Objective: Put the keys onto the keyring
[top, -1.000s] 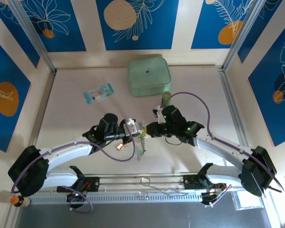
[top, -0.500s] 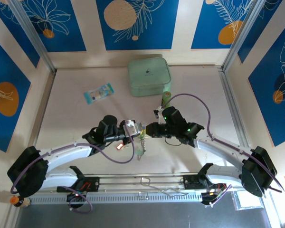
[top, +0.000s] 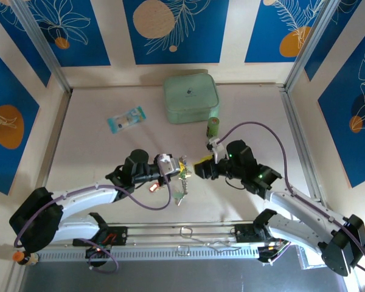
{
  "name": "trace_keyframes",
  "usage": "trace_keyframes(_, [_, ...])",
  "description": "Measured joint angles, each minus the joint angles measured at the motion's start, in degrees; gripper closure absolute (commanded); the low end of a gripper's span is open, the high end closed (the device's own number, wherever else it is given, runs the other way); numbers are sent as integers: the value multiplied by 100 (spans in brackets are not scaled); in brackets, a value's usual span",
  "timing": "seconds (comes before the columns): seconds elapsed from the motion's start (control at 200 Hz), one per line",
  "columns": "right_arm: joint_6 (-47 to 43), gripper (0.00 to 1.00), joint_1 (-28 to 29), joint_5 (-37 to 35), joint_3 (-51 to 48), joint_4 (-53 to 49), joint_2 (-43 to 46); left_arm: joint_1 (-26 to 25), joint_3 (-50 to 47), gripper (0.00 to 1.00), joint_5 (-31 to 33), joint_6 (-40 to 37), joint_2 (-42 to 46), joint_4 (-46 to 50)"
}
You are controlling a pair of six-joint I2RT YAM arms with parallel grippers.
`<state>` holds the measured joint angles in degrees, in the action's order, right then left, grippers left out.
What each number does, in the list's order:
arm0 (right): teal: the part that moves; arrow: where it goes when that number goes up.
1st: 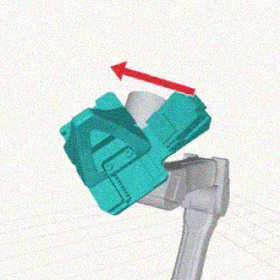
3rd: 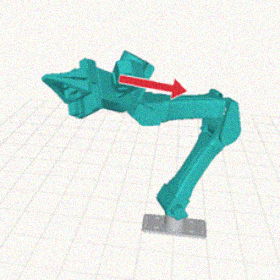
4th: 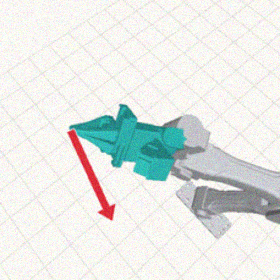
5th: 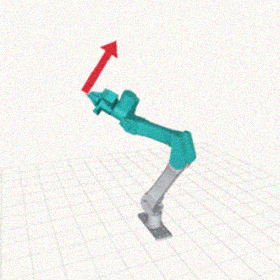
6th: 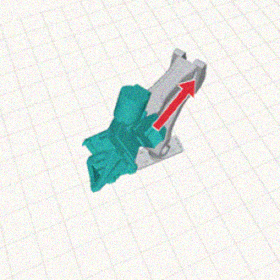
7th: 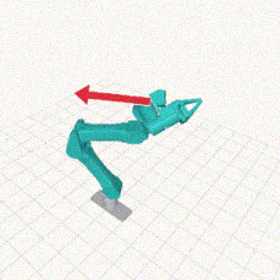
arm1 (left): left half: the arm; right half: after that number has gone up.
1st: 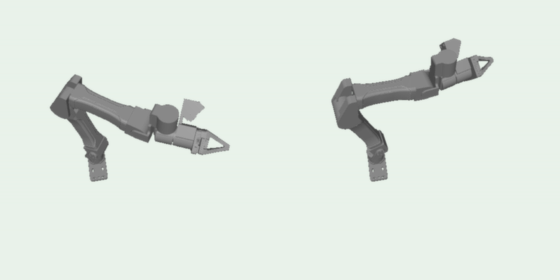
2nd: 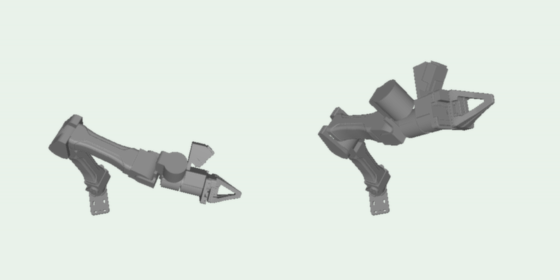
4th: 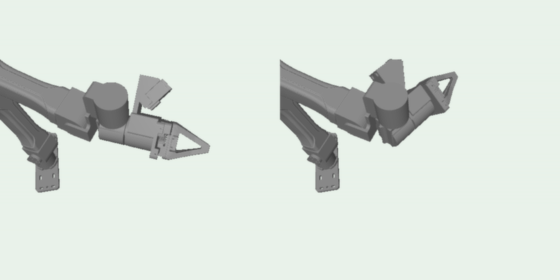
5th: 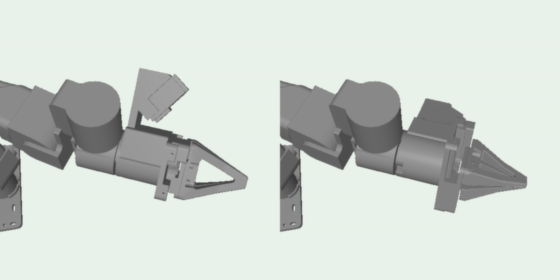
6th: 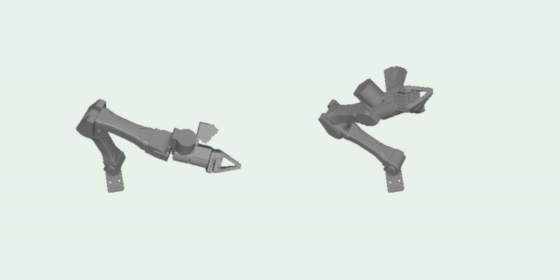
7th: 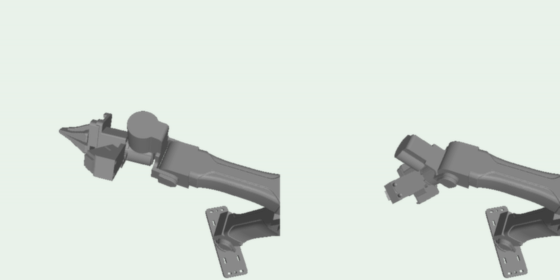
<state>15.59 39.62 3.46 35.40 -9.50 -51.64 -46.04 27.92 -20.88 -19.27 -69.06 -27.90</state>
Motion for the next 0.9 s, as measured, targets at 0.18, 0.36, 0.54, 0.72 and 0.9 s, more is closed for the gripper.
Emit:
trace_keyframes(0.18, [-1799, 61, 131, 238, -341, 448, -94, 0, -129, 100, -293, 258, -83, -400])
trace_keyframes(0.36, [-2848, 65, 129, 527, -326, 680, -396, 0, -164, 100, -490, 293, -125, -603])
trace_keyframes(0.54, [-3202, 68, 129, 667, -326, 778, -608, 0, -199, 100, -573, 282, -125, -706])
trace_keyframes(0.72, [-3270, 68, 125, 730, -326, 859, -601, 0, -219, 100, -608, 271, -125, -728])
trace_keyframes(0.9, [-3134, 65, 37, 732, -313, 621, -518, 0, -240, 100, -603, 245, -125, -730])
